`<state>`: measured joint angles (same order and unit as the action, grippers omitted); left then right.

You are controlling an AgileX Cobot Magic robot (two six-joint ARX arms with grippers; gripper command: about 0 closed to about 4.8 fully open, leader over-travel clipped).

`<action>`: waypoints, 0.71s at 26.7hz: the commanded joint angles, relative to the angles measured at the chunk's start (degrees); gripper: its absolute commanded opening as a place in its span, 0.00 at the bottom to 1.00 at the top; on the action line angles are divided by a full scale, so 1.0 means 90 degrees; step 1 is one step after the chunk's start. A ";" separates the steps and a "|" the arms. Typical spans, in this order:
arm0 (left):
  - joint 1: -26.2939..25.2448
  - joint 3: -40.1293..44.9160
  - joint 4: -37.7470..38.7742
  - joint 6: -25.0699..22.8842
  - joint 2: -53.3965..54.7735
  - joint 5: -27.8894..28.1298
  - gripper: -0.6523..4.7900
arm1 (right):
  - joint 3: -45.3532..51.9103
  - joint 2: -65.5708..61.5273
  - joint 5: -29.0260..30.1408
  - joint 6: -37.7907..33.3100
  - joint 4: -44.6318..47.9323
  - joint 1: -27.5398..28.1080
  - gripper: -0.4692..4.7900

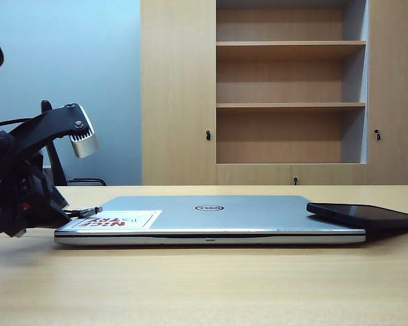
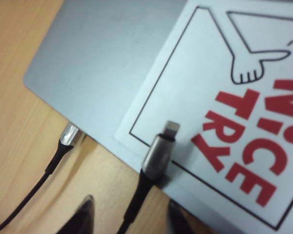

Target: Pick up the charging cable and the phone, plug the charging cable into the charging port on the phone, and finally place them back on the table.

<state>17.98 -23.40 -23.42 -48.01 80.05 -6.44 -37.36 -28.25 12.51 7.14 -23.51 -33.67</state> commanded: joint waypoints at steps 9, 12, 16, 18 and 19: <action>-0.0024 -0.0024 -0.0452 -0.0002 0.0372 -0.0036 0.46 | -0.0046 -0.0002 0.0007 0.0019 0.0121 0.0000 0.09; -0.0024 -0.0024 -0.0505 -0.0002 0.0442 -0.0036 0.46 | -0.0046 -0.0002 0.0007 0.0019 0.0121 0.0000 0.09; -0.0024 -0.0024 -0.0515 0.0000 0.0457 -0.0036 0.30 | -0.0046 -0.0002 0.0007 0.0019 0.0121 0.0002 0.09; -0.0024 -0.0027 -0.0515 0.0000 0.0454 -0.0036 0.12 | -0.0046 -0.0002 0.0007 0.0019 0.0121 0.0000 0.09; -0.0024 -0.0027 -0.0512 0.0005 0.0454 -0.0036 0.11 | -0.0046 -0.0002 0.0007 0.0019 0.0119 0.0002 0.09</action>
<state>17.80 -23.42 -27.59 -48.01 84.16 -6.46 -37.36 -28.25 12.51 7.14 -23.51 -33.67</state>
